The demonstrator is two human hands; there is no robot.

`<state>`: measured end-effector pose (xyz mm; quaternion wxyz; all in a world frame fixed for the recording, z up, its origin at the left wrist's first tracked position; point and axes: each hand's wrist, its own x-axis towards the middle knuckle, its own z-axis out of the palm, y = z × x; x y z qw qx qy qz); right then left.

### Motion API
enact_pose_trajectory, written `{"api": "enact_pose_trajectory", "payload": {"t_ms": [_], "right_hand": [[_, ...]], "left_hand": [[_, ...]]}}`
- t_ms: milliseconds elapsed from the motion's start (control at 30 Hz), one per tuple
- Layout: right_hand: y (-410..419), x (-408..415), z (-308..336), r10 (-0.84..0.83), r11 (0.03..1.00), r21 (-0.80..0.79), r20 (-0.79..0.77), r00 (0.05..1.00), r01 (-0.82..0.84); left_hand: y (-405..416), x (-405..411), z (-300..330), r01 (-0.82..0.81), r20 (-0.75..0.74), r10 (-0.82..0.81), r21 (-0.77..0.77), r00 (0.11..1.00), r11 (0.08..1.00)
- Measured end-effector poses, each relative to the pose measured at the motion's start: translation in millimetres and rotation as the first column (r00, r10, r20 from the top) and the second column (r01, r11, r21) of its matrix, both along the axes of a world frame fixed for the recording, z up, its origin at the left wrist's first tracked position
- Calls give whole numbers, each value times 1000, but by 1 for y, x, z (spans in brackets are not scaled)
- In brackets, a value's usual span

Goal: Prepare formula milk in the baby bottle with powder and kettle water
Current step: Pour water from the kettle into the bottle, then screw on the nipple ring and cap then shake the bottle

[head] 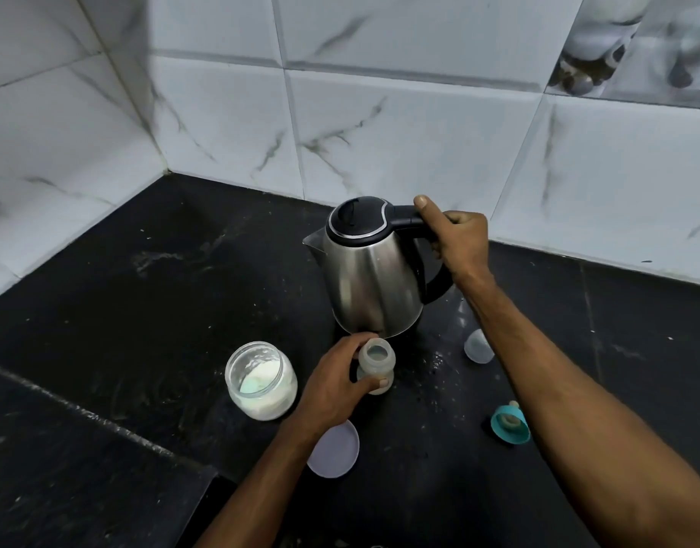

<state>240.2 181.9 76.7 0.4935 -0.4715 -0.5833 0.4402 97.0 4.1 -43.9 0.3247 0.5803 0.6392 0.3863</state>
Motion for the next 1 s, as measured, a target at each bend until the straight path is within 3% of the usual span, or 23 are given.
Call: {"api": "enact_pose_trajectory", "payload": {"t_ms": [367, 1000], "right_hand": [[14, -32, -25, 46, 999, -17, -54, 997, -47], [15, -15, -51, 54, 998, 18, -137, 989, -52]], "left_hand": [[0, 1, 4, 4, 17, -3, -22, 1000, 1000], [0, 0, 2, -1, 2, 1, -27, 1000, 1000]]}}
